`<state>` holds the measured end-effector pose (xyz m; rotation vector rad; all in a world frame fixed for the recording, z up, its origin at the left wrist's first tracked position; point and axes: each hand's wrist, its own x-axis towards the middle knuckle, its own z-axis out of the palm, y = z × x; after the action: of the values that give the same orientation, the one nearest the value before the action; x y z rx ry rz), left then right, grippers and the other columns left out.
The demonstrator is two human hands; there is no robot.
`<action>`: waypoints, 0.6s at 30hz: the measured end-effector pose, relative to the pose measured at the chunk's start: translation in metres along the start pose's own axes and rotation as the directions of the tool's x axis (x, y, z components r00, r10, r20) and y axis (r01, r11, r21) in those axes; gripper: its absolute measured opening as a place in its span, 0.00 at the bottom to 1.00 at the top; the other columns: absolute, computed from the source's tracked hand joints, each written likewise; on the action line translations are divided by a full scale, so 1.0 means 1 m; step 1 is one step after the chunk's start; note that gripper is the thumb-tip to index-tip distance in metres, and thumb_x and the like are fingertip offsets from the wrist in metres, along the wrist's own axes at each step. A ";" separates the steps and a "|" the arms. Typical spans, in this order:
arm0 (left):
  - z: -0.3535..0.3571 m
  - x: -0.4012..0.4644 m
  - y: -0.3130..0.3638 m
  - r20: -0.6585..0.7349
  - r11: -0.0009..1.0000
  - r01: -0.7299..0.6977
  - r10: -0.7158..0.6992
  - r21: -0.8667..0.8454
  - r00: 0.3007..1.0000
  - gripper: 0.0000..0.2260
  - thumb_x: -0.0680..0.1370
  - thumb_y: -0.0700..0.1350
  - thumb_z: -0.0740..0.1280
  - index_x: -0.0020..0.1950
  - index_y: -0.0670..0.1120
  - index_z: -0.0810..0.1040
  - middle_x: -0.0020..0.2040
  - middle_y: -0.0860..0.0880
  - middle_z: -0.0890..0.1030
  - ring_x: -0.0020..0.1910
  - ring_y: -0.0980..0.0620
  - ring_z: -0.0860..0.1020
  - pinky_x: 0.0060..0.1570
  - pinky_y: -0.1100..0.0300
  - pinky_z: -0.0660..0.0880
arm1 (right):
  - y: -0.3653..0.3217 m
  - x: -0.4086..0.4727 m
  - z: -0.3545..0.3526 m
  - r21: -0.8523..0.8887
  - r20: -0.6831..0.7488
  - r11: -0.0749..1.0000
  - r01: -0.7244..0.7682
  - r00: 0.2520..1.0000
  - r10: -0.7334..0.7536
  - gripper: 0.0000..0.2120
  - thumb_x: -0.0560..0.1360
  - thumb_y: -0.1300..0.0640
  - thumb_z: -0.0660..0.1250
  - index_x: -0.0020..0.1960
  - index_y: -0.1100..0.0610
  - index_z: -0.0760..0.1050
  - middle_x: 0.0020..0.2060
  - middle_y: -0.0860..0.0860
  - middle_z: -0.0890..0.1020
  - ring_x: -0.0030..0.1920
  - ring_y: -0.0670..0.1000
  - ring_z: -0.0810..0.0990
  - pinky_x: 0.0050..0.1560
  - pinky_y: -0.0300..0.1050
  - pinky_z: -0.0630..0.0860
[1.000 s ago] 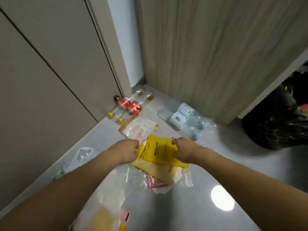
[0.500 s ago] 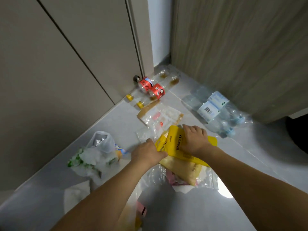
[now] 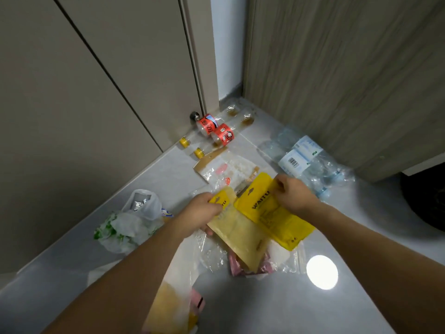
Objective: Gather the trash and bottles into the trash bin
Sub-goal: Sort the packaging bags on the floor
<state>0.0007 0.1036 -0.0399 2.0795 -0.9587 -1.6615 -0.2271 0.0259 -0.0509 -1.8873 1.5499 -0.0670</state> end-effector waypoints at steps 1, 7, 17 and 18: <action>-0.003 -0.004 0.006 -0.010 1.000 -0.021 0.021 -0.010 1.000 0.06 0.75 0.35 0.62 0.42 0.46 0.73 0.38 0.45 0.75 0.29 0.47 0.75 0.23 0.58 0.73 | -0.001 -0.005 -0.012 0.007 -0.013 1.000 0.004 1.000 -0.004 0.02 0.77 0.61 0.60 0.47 0.56 0.71 0.42 0.53 0.77 0.45 0.56 0.75 0.42 0.44 0.67; 0.001 -0.046 0.067 -0.023 0.973 -0.181 0.187 0.142 0.982 0.09 0.75 0.33 0.59 0.42 0.45 0.74 0.35 0.49 0.71 0.31 0.50 0.73 0.23 0.58 0.74 | -0.011 -0.039 -0.092 0.007 -0.145 1.000 0.002 0.989 -0.001 0.16 0.77 0.63 0.58 0.64 0.55 0.72 0.54 0.55 0.79 0.48 0.54 0.75 0.44 0.41 0.66; 0.082 -0.140 0.209 0.078 0.694 -0.449 0.496 0.564 0.865 0.05 0.72 0.38 0.58 0.38 0.45 0.70 0.29 0.44 0.73 0.20 0.43 0.76 0.20 0.63 0.70 | 0.026 -0.133 -0.248 -0.095 -0.360 0.989 -0.116 0.930 0.074 0.06 0.75 0.62 0.60 0.46 0.52 0.71 0.48 0.56 0.78 0.52 0.59 0.75 0.46 0.45 0.67; 0.094 -0.149 0.220 0.080 0.652 -0.467 0.531 0.597 0.843 0.04 0.71 0.38 0.58 0.38 0.44 0.71 0.29 0.44 0.75 0.21 0.42 0.78 0.21 0.62 0.71 | 0.035 -0.143 -0.263 -0.110 -0.391 0.982 -0.154 0.915 0.099 0.07 0.74 0.61 0.60 0.47 0.51 0.73 0.49 0.57 0.79 0.52 0.60 0.75 0.47 0.46 0.69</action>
<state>-0.1707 0.0581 0.1793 1.9181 -2.0144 -1.0156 -0.4148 0.0280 0.1851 -1.9579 1.9836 -0.2949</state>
